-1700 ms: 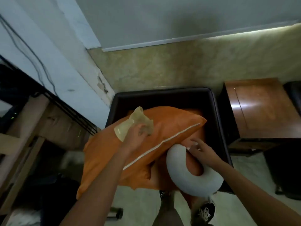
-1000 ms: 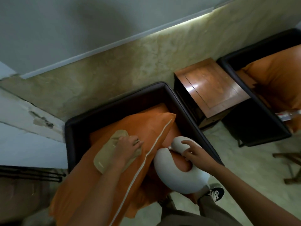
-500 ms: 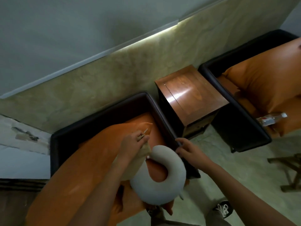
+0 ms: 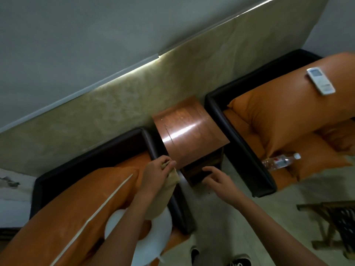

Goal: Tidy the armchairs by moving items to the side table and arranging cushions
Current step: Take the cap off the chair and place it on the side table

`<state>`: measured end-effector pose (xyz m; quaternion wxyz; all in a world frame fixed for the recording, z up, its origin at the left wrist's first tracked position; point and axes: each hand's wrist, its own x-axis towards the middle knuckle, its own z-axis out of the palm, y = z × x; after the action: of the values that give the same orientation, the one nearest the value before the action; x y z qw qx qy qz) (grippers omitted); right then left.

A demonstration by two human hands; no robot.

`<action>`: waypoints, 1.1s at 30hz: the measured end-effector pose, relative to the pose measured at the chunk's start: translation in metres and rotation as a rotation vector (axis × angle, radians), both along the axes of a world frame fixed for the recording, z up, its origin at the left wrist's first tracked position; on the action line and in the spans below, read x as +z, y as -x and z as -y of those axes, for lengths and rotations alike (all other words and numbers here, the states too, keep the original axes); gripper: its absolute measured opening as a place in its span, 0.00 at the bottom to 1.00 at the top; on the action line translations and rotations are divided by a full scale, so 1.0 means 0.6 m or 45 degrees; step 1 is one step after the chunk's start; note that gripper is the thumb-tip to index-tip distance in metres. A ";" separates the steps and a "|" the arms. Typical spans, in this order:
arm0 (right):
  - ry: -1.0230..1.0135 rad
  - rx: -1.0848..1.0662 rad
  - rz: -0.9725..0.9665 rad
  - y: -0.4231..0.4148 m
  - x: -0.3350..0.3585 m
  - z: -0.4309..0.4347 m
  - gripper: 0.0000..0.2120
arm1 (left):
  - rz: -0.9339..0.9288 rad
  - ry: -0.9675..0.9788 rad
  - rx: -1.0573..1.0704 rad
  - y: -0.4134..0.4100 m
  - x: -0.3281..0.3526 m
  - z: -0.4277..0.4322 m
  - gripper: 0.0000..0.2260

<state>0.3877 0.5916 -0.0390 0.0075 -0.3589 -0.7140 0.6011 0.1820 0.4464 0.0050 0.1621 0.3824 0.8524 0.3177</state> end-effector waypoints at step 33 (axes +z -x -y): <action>0.566 -0.072 -0.263 0.529 -0.221 -0.484 0.14 | 1.505 -0.381 0.856 0.339 -0.351 -0.385 0.40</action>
<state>0.0704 0.8821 -0.1715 0.0181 -0.3083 -0.5492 0.7766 -0.0212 0.6772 -0.2058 0.4374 -0.1213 0.6403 0.6196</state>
